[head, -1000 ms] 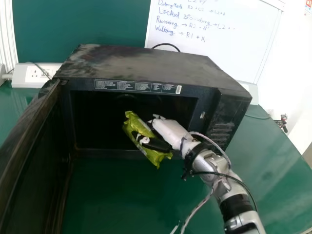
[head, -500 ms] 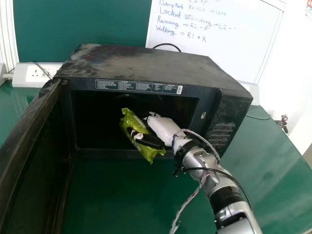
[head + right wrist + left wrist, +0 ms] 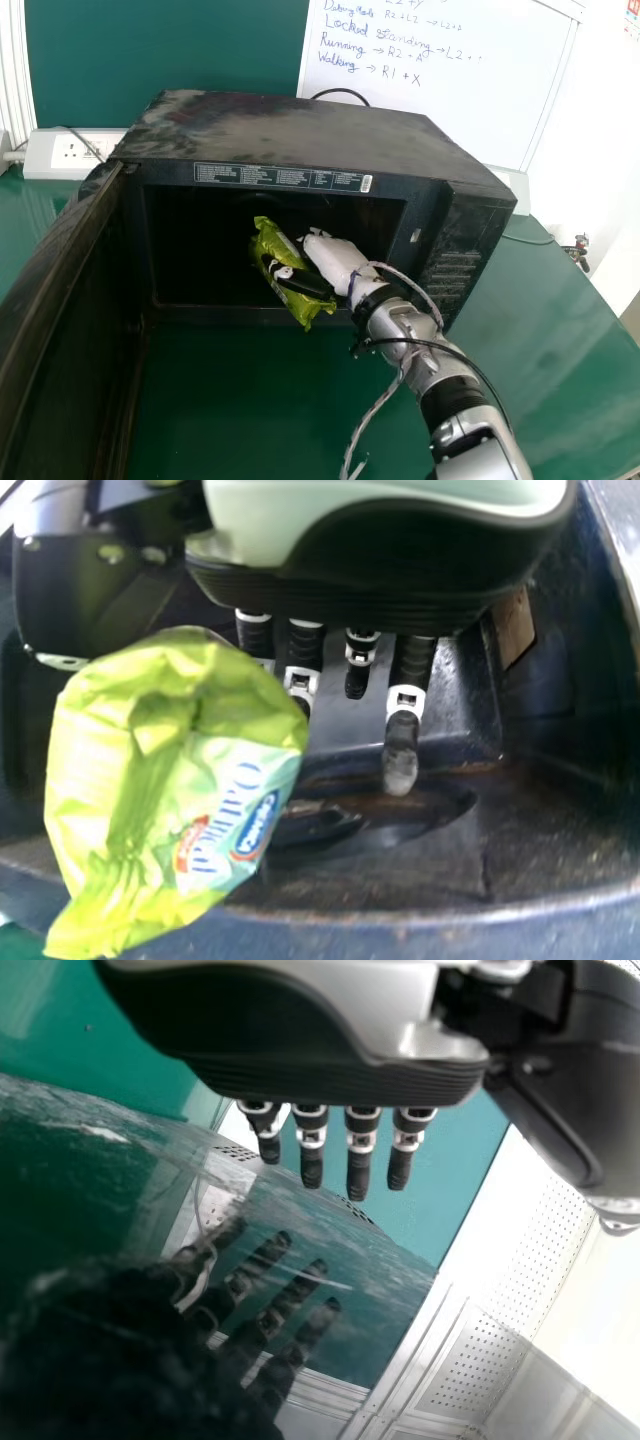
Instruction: Put biscuit inside oven
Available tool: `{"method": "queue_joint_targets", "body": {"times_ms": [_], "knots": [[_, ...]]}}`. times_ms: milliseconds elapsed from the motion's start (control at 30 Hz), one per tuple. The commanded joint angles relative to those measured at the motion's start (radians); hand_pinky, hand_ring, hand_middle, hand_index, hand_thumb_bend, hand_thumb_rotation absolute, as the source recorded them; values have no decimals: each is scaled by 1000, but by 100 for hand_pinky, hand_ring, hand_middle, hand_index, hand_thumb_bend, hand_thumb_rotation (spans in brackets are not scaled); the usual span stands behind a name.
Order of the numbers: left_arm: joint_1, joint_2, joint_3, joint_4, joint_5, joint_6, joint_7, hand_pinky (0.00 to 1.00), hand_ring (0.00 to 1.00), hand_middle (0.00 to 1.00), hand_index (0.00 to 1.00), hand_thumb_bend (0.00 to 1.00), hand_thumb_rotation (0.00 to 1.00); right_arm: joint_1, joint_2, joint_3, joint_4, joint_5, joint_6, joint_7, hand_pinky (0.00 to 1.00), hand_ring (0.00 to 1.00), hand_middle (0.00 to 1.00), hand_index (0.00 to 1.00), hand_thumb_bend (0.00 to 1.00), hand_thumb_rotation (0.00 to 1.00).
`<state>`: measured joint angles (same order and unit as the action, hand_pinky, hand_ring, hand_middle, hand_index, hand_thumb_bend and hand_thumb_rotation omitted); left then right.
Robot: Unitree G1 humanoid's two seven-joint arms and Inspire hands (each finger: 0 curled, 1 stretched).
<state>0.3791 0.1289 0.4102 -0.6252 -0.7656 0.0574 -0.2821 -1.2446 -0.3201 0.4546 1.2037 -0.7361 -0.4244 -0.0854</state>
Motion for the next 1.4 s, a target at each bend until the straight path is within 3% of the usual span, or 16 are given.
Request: {"method": "queue_joint_targets", "body": {"times_ms": [0, 233, 333, 467, 567, 700, 933, 1367], "knots": [[16, -4, -7, -14, -1, -7, 3, 100, 97, 96, 97, 89, 89, -41, 10, 2, 14, 9, 5, -25, 25, 29, 43, 49, 53, 0], [27, -8, -8, -21, 7, -11, 5, 99, 97, 96, 97, 89, 90, -63, 19, -2, 42, 20, 21, -31, 19, 24, 47, 48, 53, 0], [29, -9, -8, -21, 4, -12, 3, 99, 97, 95, 97, 89, 89, -72, 23, -3, 50, 24, 32, -22, 23, 28, 43, 49, 53, 0], [32, -10, -9, -24, 3, -8, 7, 99, 97, 95, 97, 89, 89, -78, 28, 1, 57, 26, 51, -23, 22, 29, 40, 50, 53, 0], [34, -10, -10, -27, 0, -5, 11, 99, 96, 95, 96, 90, 89, -80, 33, -1, 63, 31, 60, -24, 20, 27, 46, 48, 53, 0], [35, -9, -10, -26, 2, -7, 9, 99, 97, 95, 96, 89, 89, -82, 38, -4, 69, 35, 69, -29, 19, 26, 47, 48, 53, 0], [37, -9, -12, -29, 10, -7, 15, 98, 96, 95, 96, 90, 89, -85, 42, -4, 75, 39, 70, -29, 26, 33, 41, 52, 52, 0], [52, -12, -16, -42, 2, -8, 13, 99, 96, 95, 95, 89, 89, -93, 51, -1, 85, 37, 89, -31, 26, 32, 41, 52, 53, 0]]}}
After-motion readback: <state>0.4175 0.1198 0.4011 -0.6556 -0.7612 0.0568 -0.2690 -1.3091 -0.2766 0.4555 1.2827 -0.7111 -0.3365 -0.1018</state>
